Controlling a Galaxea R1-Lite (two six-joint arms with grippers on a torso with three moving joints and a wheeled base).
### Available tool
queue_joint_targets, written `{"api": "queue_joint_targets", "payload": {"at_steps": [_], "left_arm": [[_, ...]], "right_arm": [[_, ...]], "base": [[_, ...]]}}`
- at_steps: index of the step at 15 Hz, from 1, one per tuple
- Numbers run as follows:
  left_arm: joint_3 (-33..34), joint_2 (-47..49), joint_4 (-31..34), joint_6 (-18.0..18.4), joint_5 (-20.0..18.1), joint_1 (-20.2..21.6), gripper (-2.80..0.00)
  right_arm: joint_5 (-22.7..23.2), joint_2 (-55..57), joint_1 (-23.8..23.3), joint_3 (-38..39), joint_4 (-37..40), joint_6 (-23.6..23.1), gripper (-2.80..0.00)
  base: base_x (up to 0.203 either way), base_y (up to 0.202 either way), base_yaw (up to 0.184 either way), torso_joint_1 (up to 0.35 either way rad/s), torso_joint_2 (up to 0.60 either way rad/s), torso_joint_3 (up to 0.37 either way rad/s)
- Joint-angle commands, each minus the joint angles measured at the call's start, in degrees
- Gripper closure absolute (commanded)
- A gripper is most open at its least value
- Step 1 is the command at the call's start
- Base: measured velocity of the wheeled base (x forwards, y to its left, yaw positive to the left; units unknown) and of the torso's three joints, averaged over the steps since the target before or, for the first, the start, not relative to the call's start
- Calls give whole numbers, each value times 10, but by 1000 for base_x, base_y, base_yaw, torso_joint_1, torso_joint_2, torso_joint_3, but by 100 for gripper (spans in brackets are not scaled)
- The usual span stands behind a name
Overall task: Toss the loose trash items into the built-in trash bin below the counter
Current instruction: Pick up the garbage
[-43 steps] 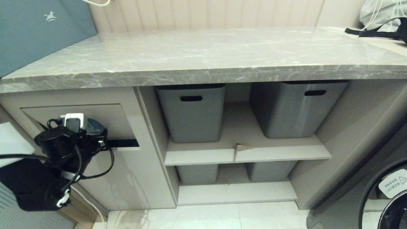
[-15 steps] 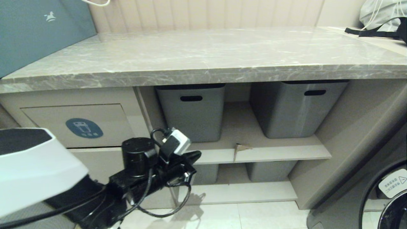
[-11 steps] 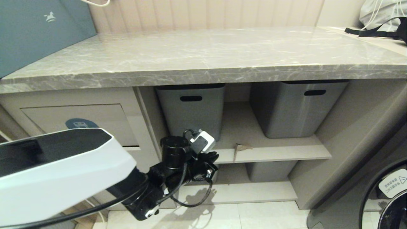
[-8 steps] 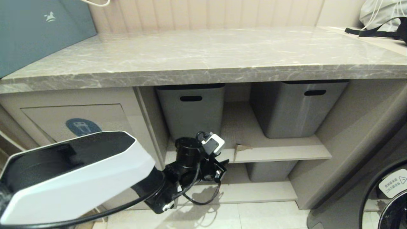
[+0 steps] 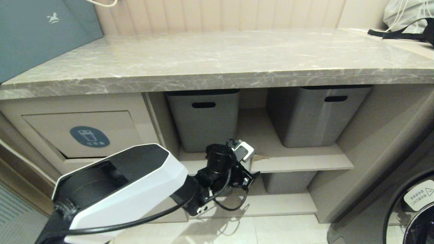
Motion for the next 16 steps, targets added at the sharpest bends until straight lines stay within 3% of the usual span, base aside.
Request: {"api": "queue_joint_targets", "payload": {"at_steps": [1,7,16], "left_arm": [[-29,25,2,1,0,0,-280],[-141,92,45,1,1,10,-280],[-250,149,90,1,1,28,-280]], "right_arm": [[0,0,0,0,1,0,0],[0,0,0,0,0,0,0],[0,0,0,0,1,0,0]], "base": [[0,0,0,0,0,0],[0,0,0,0,0,0],[0,0,0,0,0,0]]}}
